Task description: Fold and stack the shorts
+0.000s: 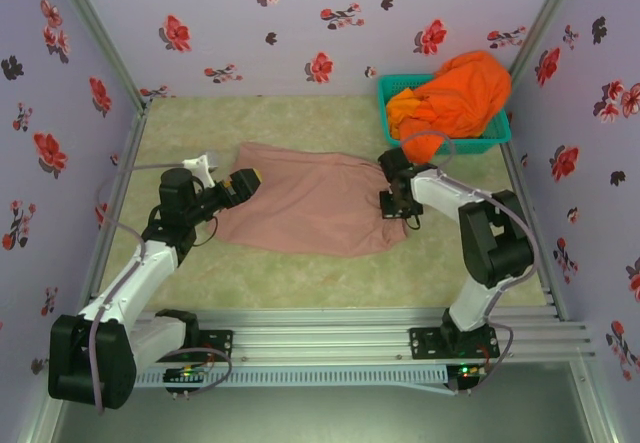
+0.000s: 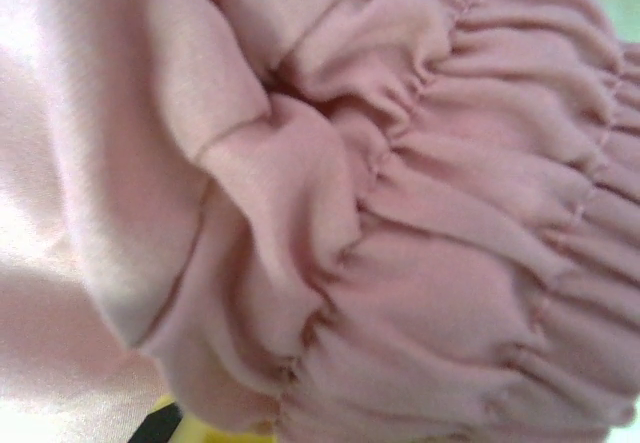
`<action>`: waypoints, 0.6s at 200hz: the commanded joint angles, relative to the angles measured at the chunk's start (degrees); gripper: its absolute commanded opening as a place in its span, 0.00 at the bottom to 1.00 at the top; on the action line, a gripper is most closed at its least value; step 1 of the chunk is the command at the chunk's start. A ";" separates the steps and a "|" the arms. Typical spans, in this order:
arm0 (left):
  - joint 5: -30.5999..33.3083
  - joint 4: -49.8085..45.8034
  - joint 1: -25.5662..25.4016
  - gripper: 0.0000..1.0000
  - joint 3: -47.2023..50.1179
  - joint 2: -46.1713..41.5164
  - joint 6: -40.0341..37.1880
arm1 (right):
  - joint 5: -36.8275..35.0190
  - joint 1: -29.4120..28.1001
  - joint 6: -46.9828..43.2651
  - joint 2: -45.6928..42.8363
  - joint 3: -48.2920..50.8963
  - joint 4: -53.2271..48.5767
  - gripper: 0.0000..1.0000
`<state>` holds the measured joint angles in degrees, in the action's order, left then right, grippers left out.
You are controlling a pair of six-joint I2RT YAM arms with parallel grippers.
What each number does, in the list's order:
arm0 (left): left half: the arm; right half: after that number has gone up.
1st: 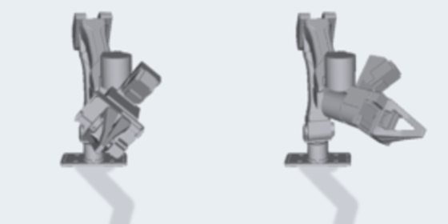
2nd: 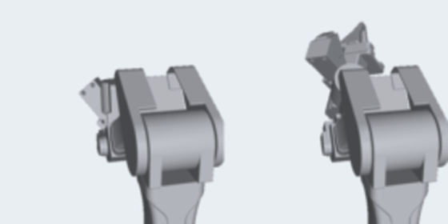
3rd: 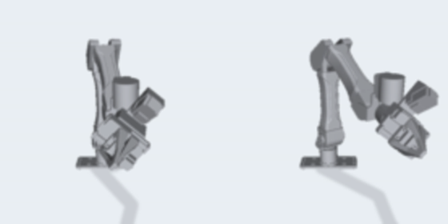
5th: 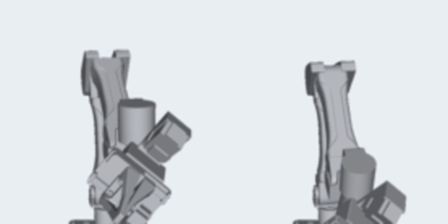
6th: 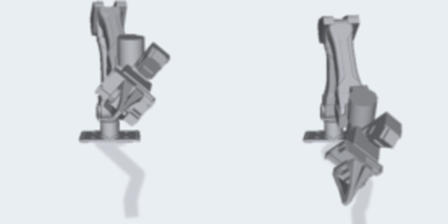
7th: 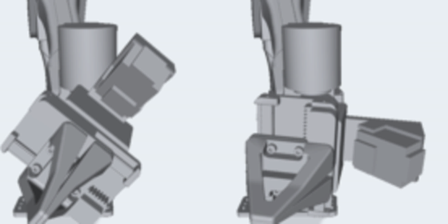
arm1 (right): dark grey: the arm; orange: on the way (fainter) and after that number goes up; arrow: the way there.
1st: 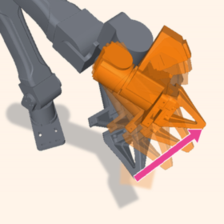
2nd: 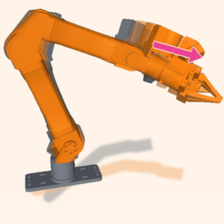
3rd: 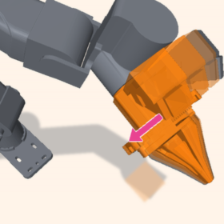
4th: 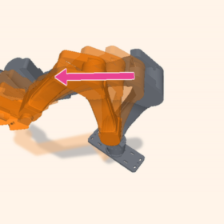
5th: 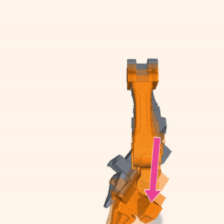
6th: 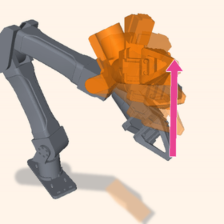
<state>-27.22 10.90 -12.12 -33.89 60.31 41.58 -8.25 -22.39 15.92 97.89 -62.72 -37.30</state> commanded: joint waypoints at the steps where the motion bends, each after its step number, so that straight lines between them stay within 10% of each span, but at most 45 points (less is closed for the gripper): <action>1: -0.04 0.88 -0.37 0.99 0.73 -0.31 -1.41 | -7.13 0.24 -4.79 -4.56 -3.48 -8.80 0.00; 120: 0.13 -0.08 -0.36 0.99 1.83 -2.48 -1.64 | -39.70 0.50 -21.69 -6.63 -18.57 -30.20 0.00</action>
<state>-27.18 10.87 -12.12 -33.01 59.24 41.58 -36.71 -22.13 -0.19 91.02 -78.17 -61.78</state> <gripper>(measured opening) 0.993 0.099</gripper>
